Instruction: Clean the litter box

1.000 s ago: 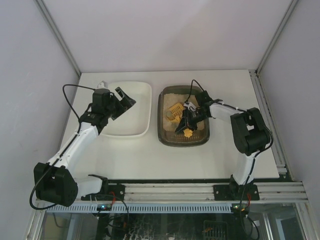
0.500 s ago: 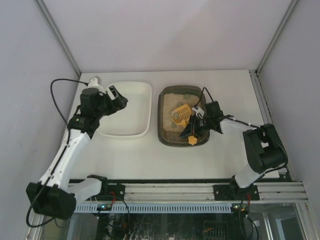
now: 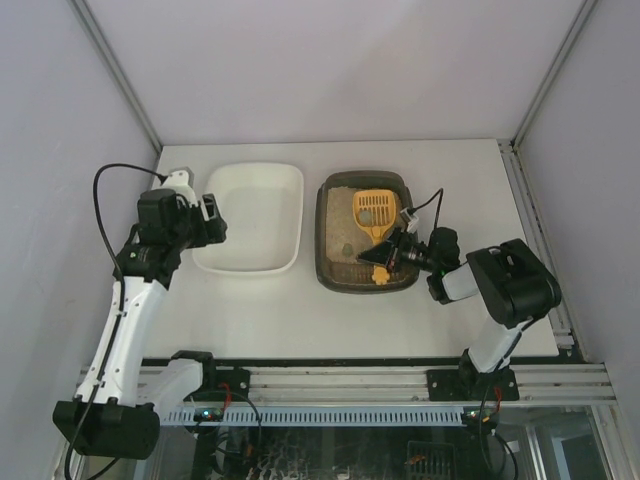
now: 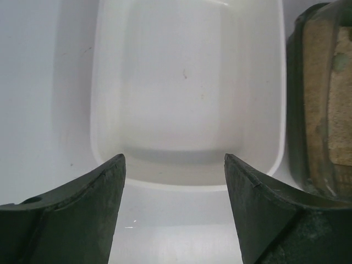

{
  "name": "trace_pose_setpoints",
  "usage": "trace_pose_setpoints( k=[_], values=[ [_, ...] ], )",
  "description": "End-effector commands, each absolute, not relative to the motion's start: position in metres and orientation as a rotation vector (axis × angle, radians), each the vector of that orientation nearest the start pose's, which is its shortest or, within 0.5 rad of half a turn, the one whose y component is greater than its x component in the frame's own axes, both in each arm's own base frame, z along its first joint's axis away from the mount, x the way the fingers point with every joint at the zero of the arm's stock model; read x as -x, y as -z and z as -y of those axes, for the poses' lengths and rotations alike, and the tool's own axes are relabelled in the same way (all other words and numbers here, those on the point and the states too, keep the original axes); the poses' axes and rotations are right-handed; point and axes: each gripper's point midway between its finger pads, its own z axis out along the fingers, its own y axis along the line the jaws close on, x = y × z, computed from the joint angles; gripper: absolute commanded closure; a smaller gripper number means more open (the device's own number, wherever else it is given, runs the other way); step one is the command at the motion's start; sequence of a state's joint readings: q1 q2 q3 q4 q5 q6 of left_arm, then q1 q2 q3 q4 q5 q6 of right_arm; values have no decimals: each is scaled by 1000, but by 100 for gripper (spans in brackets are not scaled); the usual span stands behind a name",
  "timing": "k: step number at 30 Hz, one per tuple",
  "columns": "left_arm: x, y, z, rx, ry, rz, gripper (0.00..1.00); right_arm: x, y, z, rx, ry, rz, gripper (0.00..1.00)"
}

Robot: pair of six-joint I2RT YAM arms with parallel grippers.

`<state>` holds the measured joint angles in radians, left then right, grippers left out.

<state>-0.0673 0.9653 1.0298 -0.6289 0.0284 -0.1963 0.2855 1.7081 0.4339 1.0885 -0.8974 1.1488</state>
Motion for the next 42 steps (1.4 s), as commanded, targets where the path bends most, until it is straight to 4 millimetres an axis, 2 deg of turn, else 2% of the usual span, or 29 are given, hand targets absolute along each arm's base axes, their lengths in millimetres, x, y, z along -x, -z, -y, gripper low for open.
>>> trace_pose_setpoints(
  k=[1,4,7,8,11,15,16,18,20,23,24,27,28,33,35,37,42],
  values=[
    [-291,-227,11,90,40,-2160,24,-286,-153,-248,-24,-1801,-1826,100],
    [-290,-224,4,120,3,-2174,24,-277,-146,-263,60,-1816,-1898,100],
    [-286,-217,1,147,-3,-2191,25,-285,-143,-248,-43,-1764,-1889,100],
    [-285,-214,0,154,-2,-2198,25,-287,-141,-250,-53,-1759,-1910,100],
    [-282,-204,-2,179,1,-2222,26,-276,-139,-271,47,-1797,-1982,100],
    [-279,-199,-4,198,6,-2230,27,-290,-144,-249,-97,-1781,-1927,100],
    [-279,-199,-4,206,9,-2228,27,-293,-141,-251,-108,-1777,-1953,100],
    [-278,-199,-5,204,8,-2234,27,-278,-129,-274,-12,-1779,-2064,100],
    [-278,-201,-5,167,1,-2245,26,-270,-128,-281,29,-1772,-2099,100],
    [-276,-208,-8,125,-32,-2243,23,-286,-136,-253,-143,-1776,-1991,100],
    [-276,-209,-9,109,-44,-2244,22,-289,-135,-250,-183,-1786,-1980,100],
    [-275,-206,-15,117,-82,-2250,21,-273,-124,-281,-75,-1820,-2082,100],
    [-275,-206,-17,120,-95,-2252,21,-269,-123,-285,-54,-1815,-2103,100],
    [-269,-202,-16,67,-99,-2272,17,-295,-145,-250,-214,-1873,-1911,100],
    [-267,-200,-12,41,-77,-2277,16,-291,-150,-260,-173,-1931,-1905,100],
    [-267,-199,-13,29,-78,-2280,15,-284,-144,-276,-108,-1920,-1973,100],
    [-267,-201,-23,31,-88,-2300,17,-290,-144,-269,-111,-1832,-1999,100]
  ],
)
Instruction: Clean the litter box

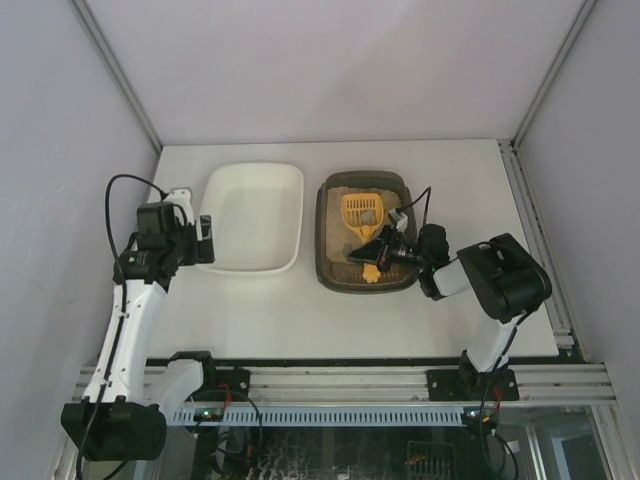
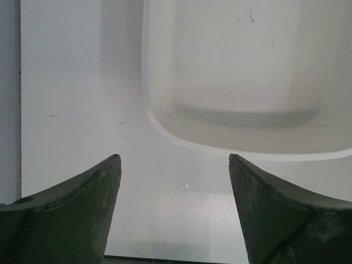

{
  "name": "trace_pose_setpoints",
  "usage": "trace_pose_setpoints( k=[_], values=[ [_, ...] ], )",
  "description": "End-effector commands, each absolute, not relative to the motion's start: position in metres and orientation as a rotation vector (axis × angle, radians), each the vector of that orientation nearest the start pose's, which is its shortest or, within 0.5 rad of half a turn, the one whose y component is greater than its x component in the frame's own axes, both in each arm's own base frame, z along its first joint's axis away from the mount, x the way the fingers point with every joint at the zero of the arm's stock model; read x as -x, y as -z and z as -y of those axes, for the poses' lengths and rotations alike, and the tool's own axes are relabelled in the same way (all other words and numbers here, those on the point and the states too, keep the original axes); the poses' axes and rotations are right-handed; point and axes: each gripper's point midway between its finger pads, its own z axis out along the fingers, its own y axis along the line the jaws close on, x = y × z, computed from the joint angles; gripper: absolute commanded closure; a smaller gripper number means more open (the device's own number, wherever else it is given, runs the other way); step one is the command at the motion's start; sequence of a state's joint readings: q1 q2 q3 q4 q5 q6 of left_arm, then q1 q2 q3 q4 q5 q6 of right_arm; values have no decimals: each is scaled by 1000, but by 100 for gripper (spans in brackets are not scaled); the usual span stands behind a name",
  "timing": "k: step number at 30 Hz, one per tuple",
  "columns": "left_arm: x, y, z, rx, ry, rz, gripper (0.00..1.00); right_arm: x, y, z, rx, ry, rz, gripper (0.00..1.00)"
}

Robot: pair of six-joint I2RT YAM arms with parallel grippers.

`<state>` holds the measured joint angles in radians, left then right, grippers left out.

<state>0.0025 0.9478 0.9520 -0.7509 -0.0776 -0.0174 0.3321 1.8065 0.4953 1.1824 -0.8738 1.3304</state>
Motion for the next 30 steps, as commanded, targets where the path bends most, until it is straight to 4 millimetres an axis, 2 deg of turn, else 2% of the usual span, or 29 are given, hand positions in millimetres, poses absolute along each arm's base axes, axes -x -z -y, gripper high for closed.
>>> trace_pose_setpoints(
  k=[1,4,5,9,13,16,22,27,30],
  values=[
    [-267,-201,-25,19,-59,-2309,17,-290,-145,-270,-109,-1825,-2015,100],
    [-267,-211,-39,46,113,-2302,17,-288,-144,-276,-76,-1746,-2123,100],
    [-267,-215,-40,46,173,-2302,17,-286,-152,-279,-34,-1696,-2137,100],
    [-269,-224,-65,121,144,-2316,17,-280,-166,-295,97,-1519,-2263,100],
    [-277,-222,-83,248,102,-2301,13,-280,-179,-320,291,-1359,-2348,100],
    [-283,-218,-81,318,159,-2308,13,-285,-172,-332,387,-1267,-2436,100],
    [-287,-211,-80,416,225,-2354,14,-301,-142,-339,583,-743,-2611,100],
    [-287,-209,-81,433,209,-2325,15,-311,-130,-338,693,-281,-2584,100],
    [-285,-207,-83,435,196,-2331,15,-311,-128,-341,745,-110,-2537,100]
  ],
)
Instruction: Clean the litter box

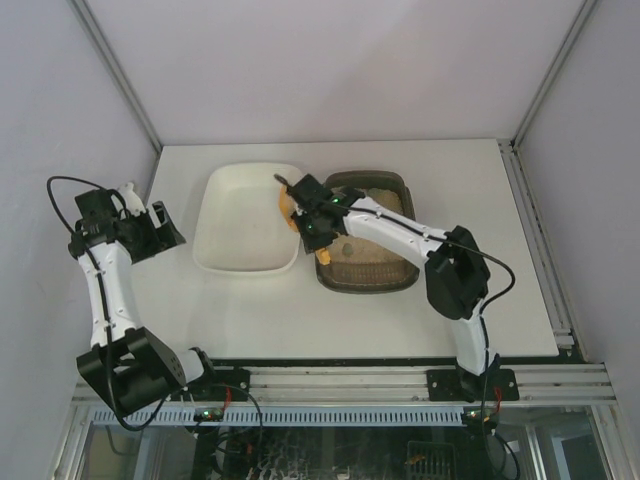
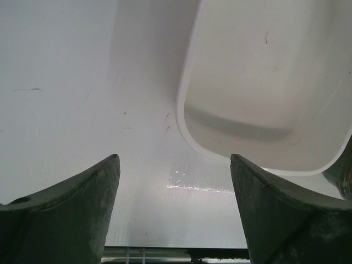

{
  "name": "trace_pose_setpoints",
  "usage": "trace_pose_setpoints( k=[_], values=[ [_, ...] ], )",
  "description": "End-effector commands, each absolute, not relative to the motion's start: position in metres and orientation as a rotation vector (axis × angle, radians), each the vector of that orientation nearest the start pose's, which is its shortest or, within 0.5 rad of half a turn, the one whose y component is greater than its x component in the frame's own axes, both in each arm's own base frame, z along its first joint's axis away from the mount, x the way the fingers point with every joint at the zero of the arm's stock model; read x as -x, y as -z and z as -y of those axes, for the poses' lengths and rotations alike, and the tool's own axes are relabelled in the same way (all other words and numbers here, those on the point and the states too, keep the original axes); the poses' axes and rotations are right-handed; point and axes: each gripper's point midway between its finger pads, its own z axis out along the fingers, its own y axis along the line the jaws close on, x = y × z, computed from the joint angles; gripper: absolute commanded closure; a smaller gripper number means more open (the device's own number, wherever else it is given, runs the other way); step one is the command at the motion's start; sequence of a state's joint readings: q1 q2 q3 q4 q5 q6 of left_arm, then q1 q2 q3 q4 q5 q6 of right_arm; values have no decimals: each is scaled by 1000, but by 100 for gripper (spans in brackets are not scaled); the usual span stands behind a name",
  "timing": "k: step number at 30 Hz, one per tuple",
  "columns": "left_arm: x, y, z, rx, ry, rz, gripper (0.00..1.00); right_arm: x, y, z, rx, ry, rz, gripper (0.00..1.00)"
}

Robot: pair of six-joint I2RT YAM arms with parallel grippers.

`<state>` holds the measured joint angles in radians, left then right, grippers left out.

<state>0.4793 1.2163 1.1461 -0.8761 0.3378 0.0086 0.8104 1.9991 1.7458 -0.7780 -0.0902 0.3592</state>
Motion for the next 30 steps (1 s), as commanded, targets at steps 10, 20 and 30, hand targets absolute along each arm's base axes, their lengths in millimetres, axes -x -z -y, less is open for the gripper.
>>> trace_pose_setpoints(
  k=[10,20,30],
  values=[
    [-282,-199,-90,434,125,-2306,15,-300,-165,-365,909,250,-2206,100],
    [-281,-198,-84,375,122,-2313,16,-302,-172,-373,881,168,-2222,100],
    [-288,-199,7,-58,181,-2365,17,-310,-178,-313,703,68,-2411,100]
  ],
)
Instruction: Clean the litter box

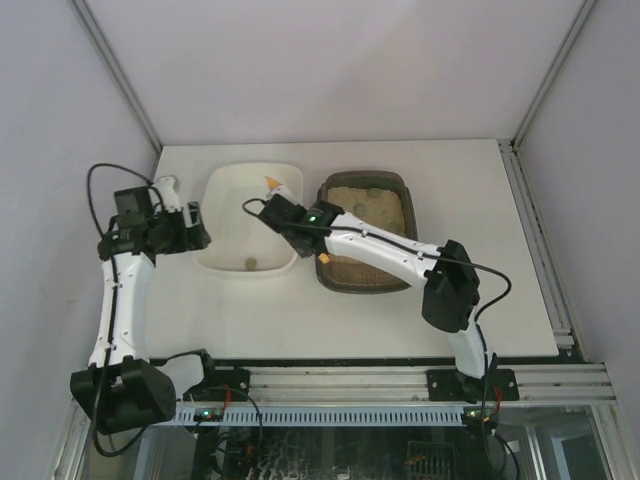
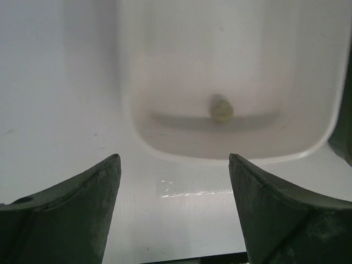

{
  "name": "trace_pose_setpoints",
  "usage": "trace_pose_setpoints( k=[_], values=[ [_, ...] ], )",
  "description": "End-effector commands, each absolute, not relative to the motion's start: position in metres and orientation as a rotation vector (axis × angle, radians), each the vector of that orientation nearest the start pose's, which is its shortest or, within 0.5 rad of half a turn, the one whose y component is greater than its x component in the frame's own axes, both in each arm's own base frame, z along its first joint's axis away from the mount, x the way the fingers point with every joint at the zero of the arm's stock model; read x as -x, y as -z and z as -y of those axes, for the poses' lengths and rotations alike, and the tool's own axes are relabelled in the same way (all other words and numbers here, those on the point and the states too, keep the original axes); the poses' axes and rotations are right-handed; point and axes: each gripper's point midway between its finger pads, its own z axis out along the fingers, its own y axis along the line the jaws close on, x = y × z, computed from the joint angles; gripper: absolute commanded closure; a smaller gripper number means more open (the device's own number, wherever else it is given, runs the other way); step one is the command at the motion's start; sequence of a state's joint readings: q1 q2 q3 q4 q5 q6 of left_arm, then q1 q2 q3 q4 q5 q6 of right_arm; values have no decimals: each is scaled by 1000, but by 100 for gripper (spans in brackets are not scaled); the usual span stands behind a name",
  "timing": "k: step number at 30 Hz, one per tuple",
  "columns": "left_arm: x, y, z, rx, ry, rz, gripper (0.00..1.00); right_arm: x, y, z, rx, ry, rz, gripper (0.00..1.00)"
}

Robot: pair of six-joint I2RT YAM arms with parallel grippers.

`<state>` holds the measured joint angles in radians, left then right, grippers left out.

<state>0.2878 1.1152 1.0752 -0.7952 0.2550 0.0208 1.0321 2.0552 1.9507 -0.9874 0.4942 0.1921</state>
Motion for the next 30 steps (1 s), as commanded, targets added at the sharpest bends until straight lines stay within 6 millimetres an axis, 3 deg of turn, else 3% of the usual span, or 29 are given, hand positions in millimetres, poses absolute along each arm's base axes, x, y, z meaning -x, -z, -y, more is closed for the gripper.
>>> trace_pose_setpoints(
  k=[1,4,8,14,17,20,26,30],
  values=[
    [-291,-200,22,-119,179,-2361,17,-311,-174,-295,669,65,-2444,100],
    [-303,-211,61,-218,246,-2307,17,-307,-163,-246,562,47,-2548,100],
    [-321,-234,123,-273,513,-2248,16,-301,-152,-207,439,-22,-2673,100],
    [-349,-243,204,-201,736,-2240,15,-309,-136,-192,398,30,-2735,100],
    [-374,-232,212,-17,655,-2283,13,-312,-128,-195,429,59,-2760,100],
    [-392,-218,221,181,685,-2321,13,-316,-118,-192,448,125,-2773,100],
    [-413,-181,245,339,774,-2348,14,-321,-107,-183,441,207,-2784,100],
    [-426,-174,256,365,806,-2323,15,-327,-102,-181,435,241,-2786,100]
  ],
)
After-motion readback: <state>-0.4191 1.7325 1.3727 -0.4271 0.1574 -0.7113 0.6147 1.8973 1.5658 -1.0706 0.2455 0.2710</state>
